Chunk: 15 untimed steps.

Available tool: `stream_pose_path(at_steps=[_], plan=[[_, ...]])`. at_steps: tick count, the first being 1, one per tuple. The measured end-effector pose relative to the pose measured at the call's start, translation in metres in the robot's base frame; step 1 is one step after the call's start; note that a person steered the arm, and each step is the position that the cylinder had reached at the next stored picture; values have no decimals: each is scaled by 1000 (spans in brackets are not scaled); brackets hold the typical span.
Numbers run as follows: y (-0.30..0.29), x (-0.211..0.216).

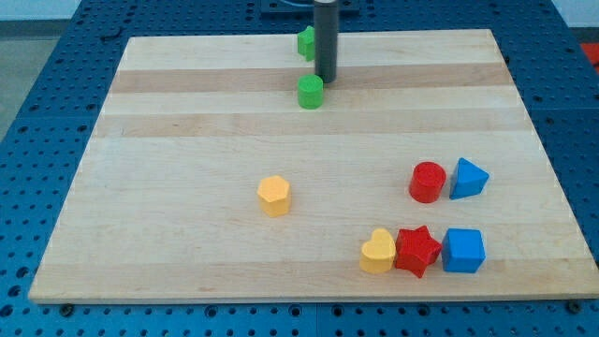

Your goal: Move the green circle to the green star

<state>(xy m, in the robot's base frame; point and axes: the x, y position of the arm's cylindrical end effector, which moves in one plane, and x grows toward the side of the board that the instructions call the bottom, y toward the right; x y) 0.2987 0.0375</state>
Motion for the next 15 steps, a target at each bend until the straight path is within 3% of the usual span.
stream_pose_path(at_steps=[1,2,3,4,5,7,8,10,12,14,15], plan=[[59,24],[81,57],[40,78],[-38,82],[-81,71],[-25,68],[-11,46],[-54,18],[-41,51],[-90,42],[-53,18]])
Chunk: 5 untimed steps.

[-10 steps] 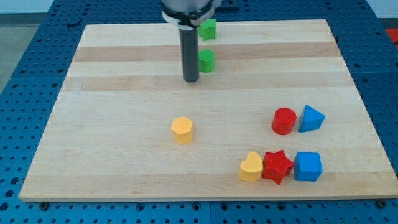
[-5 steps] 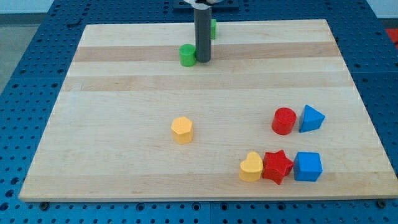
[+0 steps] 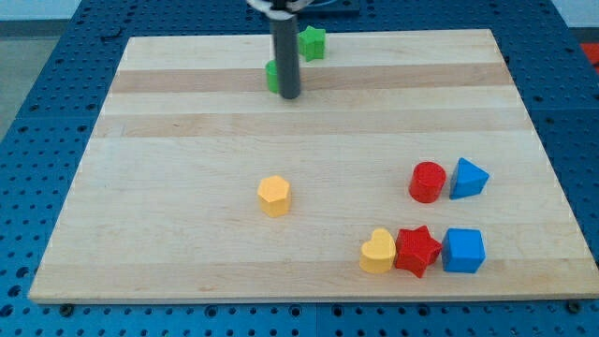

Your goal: Move the green circle to the green star

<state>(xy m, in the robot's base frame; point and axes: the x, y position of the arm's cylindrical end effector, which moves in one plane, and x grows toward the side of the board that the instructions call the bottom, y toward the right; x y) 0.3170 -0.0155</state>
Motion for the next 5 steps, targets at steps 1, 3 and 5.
stream_pose_path(at_steps=[1,3,5], plan=[[16,-21],[10,23],[-40,-8]])
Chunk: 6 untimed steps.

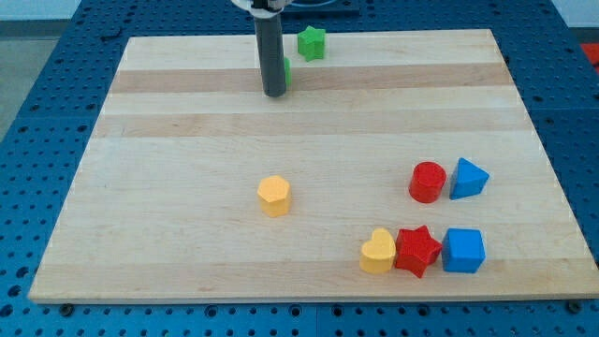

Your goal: Move the green circle to the green star

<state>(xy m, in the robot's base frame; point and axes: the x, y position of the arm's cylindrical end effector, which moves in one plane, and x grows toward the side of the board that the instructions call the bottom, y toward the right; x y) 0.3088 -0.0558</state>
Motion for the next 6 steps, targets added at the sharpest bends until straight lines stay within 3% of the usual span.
stream_pose_path(at_steps=[2,6], plan=[[19,-43],[20,-54]])
